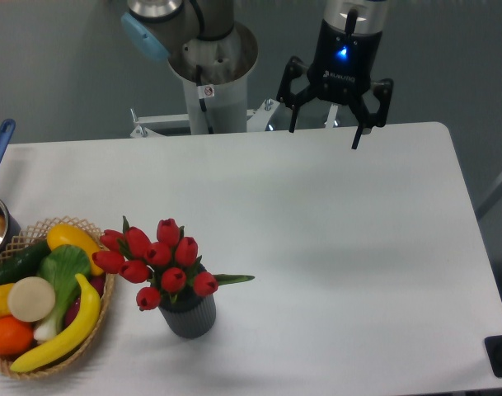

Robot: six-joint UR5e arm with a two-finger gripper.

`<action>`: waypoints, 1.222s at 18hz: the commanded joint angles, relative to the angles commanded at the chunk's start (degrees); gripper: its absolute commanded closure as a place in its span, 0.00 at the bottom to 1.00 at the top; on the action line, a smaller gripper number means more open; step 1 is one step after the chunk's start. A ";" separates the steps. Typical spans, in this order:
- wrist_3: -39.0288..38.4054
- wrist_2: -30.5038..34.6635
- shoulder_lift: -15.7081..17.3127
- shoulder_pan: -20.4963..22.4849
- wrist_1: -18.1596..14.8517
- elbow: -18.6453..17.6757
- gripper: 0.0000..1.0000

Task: Pick up the flowers from the vase
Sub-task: 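Move the open gripper from its start pose toward the red tulips, then lower the open gripper down over the tulip stems above the vase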

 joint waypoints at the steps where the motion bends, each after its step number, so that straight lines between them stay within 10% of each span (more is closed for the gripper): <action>1: 0.09 0.09 0.00 0.00 0.17 -0.26 0.00; 8: 1.76 -2.72 0.09 -0.09 0.78 -1.31 0.00; 13: 0.09 -2.81 1.58 -0.18 10.71 -8.07 0.00; 22: -6.42 -7.56 0.97 -0.53 13.00 -9.93 0.00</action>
